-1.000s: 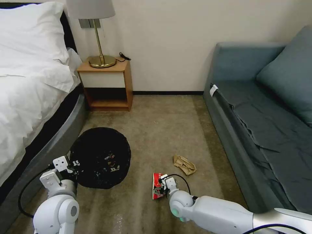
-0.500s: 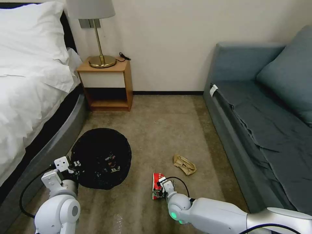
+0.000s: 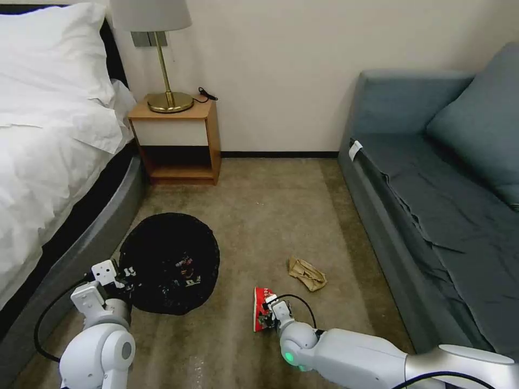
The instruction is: Pick up the trash bin, then pick up the garbage on the floor and place it into the trash bin.
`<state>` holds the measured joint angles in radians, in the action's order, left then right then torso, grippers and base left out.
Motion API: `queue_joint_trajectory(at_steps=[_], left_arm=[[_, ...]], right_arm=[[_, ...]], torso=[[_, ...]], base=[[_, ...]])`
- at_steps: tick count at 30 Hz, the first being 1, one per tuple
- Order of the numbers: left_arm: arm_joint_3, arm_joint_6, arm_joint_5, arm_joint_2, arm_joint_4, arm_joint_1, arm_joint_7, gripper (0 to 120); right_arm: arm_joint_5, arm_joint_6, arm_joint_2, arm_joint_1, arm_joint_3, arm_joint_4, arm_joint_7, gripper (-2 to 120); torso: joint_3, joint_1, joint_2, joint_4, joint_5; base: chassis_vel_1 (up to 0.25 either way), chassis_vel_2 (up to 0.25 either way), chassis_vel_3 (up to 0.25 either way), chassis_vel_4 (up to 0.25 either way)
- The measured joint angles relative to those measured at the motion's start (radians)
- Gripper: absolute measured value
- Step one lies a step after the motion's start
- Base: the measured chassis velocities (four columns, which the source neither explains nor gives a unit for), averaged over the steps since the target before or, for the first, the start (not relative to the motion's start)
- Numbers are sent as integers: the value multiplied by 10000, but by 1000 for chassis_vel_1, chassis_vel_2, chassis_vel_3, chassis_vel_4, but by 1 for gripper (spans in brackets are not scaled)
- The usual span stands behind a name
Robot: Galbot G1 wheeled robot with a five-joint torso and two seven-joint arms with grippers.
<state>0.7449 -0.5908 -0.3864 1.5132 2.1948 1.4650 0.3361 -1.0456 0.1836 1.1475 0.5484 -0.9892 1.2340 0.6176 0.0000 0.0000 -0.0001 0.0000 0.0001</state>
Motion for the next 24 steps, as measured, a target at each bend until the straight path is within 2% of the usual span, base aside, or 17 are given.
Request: queue_joint_trajectory(at_steps=[4, 6, 8, 10, 12, 15, 16, 18, 20, 23, 24], left_arm=[[0, 37, 41, 19, -18, 20, -9, 3], [-8, 67, 76, 44, -28, 40, -11, 3], [-12, 71, 87, 50, -29, 43, -13, 3], [-13, 74, 98, 53, -36, 45, -16, 3], [-8, 76, 98, 54, -44, 45, -17, 3], [12, 86, 104, 54, -63, 45, -18, 3], [12, 86, 104, 54, -63, 45, -18, 3], [11, 90, 109, 57, -64, 43, -21, 3], [11, 90, 112, 59, -66, 41, -20, 3], [9, 92, 119, 61, -75, 37, -21, 3], [9, 92, 119, 61, -75, 37, -21, 3]], right_arm=[[68, -36, 61, 33, -28, -294, -101, 71], [117, -81, 105, 44, -26, -455, -157, 59], [122, -91, 110, 45, -23, -483, -182, 57], [139, -131, 131, 56, -8, -533, -224, 45], [146, -145, 132, 59, -5, -533, -232, 41], [154, -190, 78, 60, 41, -461, -236, 26], [154, -190, 78, 60, 41, -461, -236, 26], [157, -243, -3, 56, 54, -356, -235, 16], [157, -250, -36, 51, 61, -310, -235, 13], [136, -258, -174, 29, 91, -63, -215, 0], [136, -258, -174, 29, 91, -63, -215, 0]], torso=[[0, 0, 0, 0, 0], [0, 0, 0, 0, 0], [0, -1, 1, 0, 0], [0, -1, 0, 0, 0], [0, 0, 1, 0, 0], [0, 0, 1, 0, -1], [0, 0, 1, 0, -1], [0, 0, 1, 0, 0], [0, 0, 1, 0, -1], [0, 0, 0, 0, -1], [0, 0, 0, 0, -1]], base=[[0, 0, 0, 0], [0, 0, 0, 0], [0, 0, 0, 0], [0, 0, 0, 0], [0, 0, 0, 0], [0, 0, 0, 0], [0, 0, 0, 0], [0, 0, 0, 0], [0, 0, 0, 0], [0, 0, 0, 0], [0, 0, 0, 0]])
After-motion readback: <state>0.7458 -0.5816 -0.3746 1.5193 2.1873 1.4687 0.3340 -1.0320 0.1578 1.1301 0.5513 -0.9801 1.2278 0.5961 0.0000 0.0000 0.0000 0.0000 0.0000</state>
